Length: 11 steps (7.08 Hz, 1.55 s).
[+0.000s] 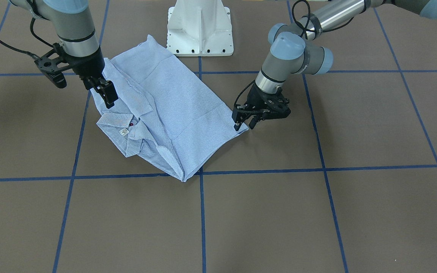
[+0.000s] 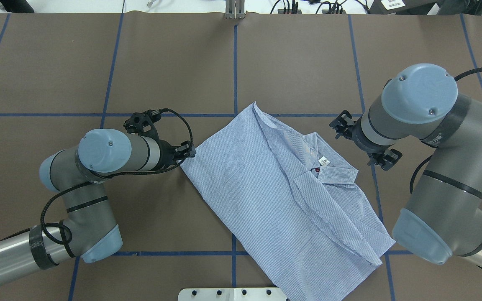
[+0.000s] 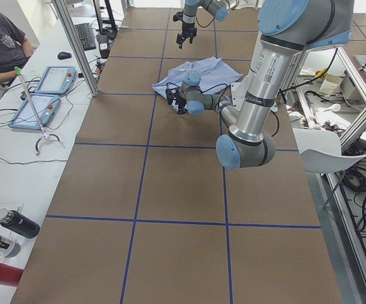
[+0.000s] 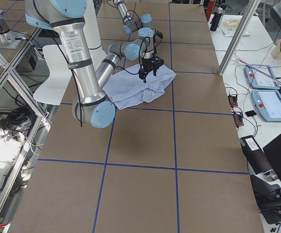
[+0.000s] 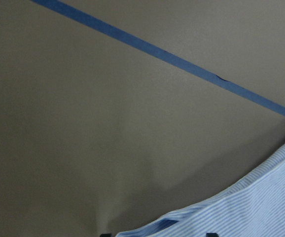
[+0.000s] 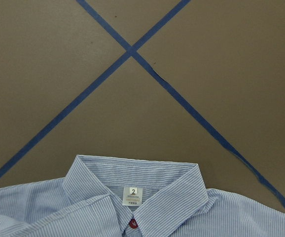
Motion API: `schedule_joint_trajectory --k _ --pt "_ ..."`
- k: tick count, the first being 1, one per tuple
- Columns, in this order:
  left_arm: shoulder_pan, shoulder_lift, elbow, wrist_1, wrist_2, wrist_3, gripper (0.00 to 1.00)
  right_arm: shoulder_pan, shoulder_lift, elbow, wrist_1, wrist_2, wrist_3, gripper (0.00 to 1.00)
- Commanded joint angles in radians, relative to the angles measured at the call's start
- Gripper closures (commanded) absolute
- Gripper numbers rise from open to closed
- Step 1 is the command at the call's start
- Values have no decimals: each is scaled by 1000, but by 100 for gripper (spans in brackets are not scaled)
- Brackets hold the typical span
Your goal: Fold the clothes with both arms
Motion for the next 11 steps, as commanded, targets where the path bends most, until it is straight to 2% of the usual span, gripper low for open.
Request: schedule_joint_trajectory --k 1,2,4,6,7,8,9,10,11 --pt "2 -3 4 0 1 -1 74 10 0 -5 8 0 0 0" --pt "2 0 3 0 1 -1 100 13 2 -5 8 0 1 0" --pt "-24 6 3 0 15 11 100 16 2 -5 8 0 3 0" --pt "-115 3 1 0 12 212 100 19 2 -7 8 0 3 0" --pt "-170 -13 53 -7 12 262 100 19 2 -5 8 1 3 0" --pt "-236 -103 190 -27 33 269 100 19 2 -4 8 3 1 0" --pt "-278 -242 377 -71 40 296 100 19 2 -4 8 3 1 0" --pt "-307 -376 585 -128 88 301 100 16 2 -5 8 3 3 0" --pt "-315 -432 667 -174 104 321 84 14 2 -4 8 3 5 0"
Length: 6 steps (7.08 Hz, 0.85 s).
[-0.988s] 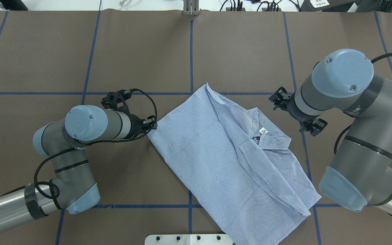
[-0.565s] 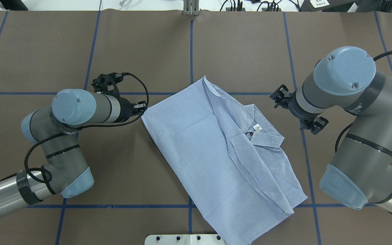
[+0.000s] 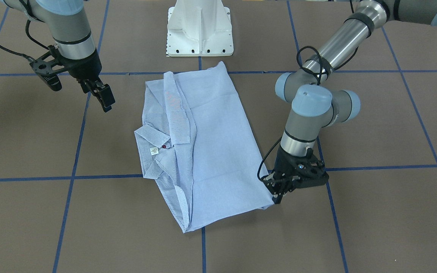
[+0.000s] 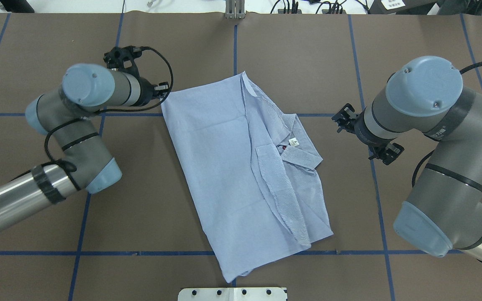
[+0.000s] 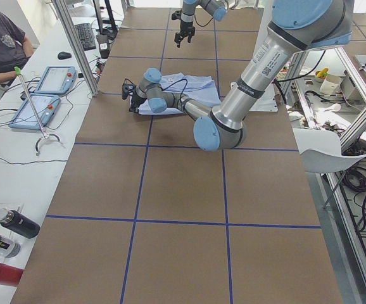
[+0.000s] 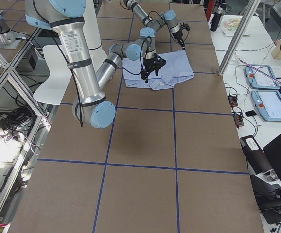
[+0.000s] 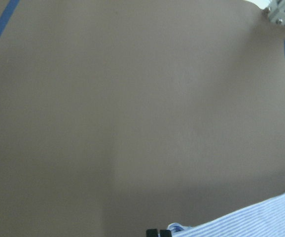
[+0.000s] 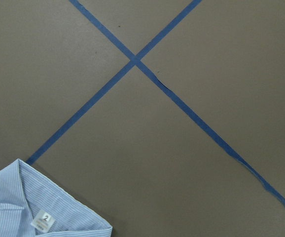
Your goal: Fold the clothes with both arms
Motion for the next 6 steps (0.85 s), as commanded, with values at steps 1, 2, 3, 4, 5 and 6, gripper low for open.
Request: schedule_joint_trajectory --k 1,2,3,4,5,6 --pt "-49 -109 162 -61 28 56 16 -4 3 -1 1 0 2 0" --pt "-60 -82 75 -55 14 67 0 -30 15 -16 2 -20 5 0" --pt "-57 49 -104 -58 -70 67 0 -51 52 -33 0 -44 8 0" --pt "-60 149 -272 -46 -187 67 0 -74 67 -30 -2 -49 8 0" --pt "-59 261 -426 -20 -207 73 0 -153 81 -30 -2 -120 5 0" --pt "-59 317 -513 -3 -215 73 0 -231 134 -36 -5 -185 -4 0"
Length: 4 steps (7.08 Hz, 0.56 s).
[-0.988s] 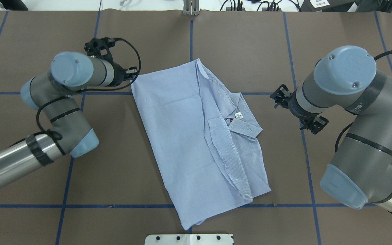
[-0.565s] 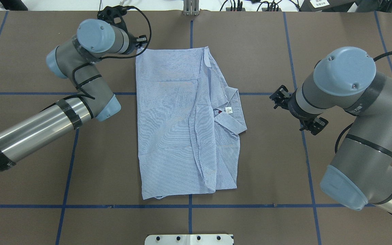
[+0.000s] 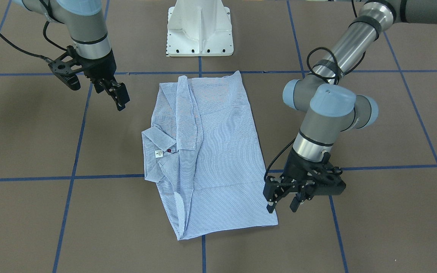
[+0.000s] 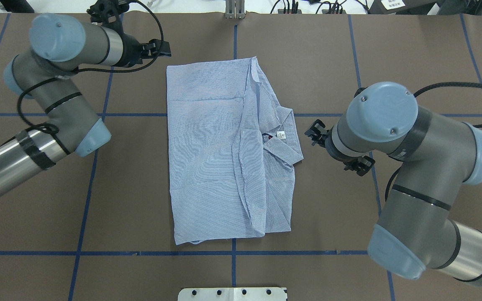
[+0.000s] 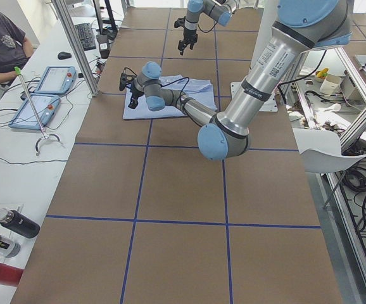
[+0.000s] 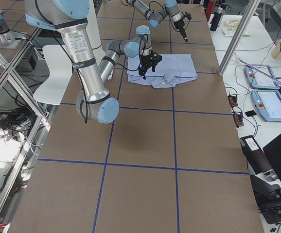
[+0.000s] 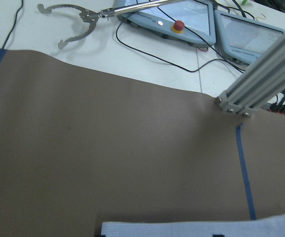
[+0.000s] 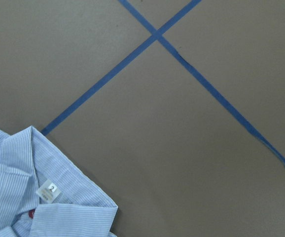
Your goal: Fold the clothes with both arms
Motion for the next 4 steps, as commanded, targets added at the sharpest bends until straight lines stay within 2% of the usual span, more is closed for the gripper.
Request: schedule_joint_trajectory --k 1,3,4 --pt "-2 129 -175 26 -47 7 0 -142 48 -7 -10 -122 -20 0" --pt "-17 247 -261 26 -44 211 0 -230 68 -31 -39 -170 -268 0" --pt "-17 282 -281 26 -41 220 0 -249 81 -60 -42 -172 -447 0"
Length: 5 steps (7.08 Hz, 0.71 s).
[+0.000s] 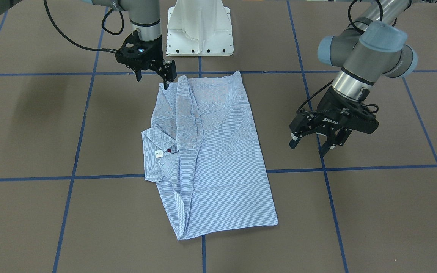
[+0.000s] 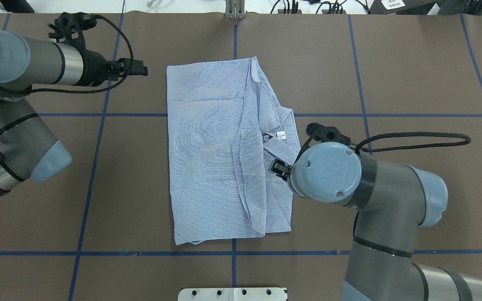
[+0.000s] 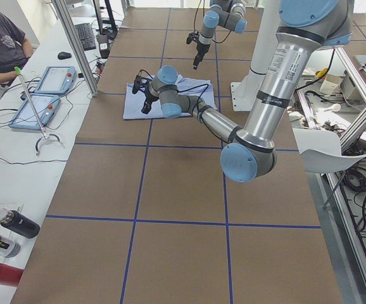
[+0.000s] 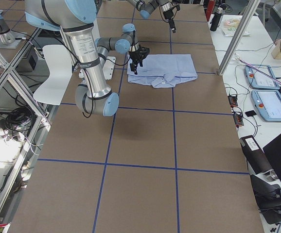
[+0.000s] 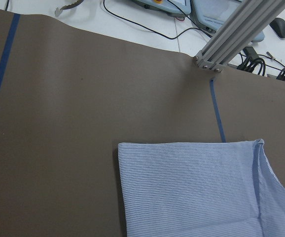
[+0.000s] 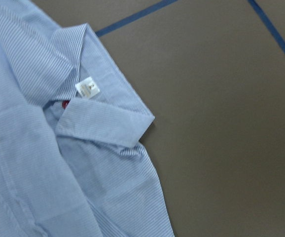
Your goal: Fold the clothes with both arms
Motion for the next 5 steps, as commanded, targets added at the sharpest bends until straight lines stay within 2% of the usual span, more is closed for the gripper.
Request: schedule_joint_trajectory --k 1,3,5 --pt "-4 57 -34 0 2 51 0 -44 47 -63 -15 -9 -283 0" --pt "-4 77 -34 -1 1 51 0 -62 130 -155 -19 -16 -350 0" --pt "-4 83 -36 -1 2 44 0 -80 142 -178 -19 -40 -449 0"
